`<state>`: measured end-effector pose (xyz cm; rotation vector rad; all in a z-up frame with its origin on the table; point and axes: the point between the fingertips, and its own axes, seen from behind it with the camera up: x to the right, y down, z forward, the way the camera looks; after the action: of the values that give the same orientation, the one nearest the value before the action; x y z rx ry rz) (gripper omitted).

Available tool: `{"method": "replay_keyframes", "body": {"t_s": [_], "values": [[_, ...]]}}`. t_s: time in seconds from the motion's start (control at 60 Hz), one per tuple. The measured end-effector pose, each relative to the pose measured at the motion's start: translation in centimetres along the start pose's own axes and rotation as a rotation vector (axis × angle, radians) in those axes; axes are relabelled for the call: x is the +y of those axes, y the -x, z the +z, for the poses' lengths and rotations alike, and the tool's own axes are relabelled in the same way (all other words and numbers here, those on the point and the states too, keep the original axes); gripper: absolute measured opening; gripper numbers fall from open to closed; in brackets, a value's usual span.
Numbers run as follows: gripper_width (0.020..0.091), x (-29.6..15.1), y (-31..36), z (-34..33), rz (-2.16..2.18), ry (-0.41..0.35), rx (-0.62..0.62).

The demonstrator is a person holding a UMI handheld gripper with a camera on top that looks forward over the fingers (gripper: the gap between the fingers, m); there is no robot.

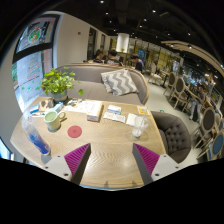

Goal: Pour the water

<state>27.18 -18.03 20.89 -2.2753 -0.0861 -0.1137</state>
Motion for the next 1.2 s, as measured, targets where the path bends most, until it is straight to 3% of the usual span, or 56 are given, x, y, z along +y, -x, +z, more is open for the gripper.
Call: {"method": "replay_keyframes", "body": {"t_s": [0.317,0.667,0.767,0.933,1.2], "values": [[0.0858,4.1,5.1,-2.2,0.039,0.041,0.098],[0.0861,12.0,21.1,-4.1,0.117,0.097,0.069],[0.0862,12.0,26.5,-3.4,0.136,0.067,0.023],[0.0862,9.2,33.0,-0.2,0.143,-0.048,-0.045],[0.0838,4.9,35.5,8.6,0.133,-0.167,-0.038]]}}
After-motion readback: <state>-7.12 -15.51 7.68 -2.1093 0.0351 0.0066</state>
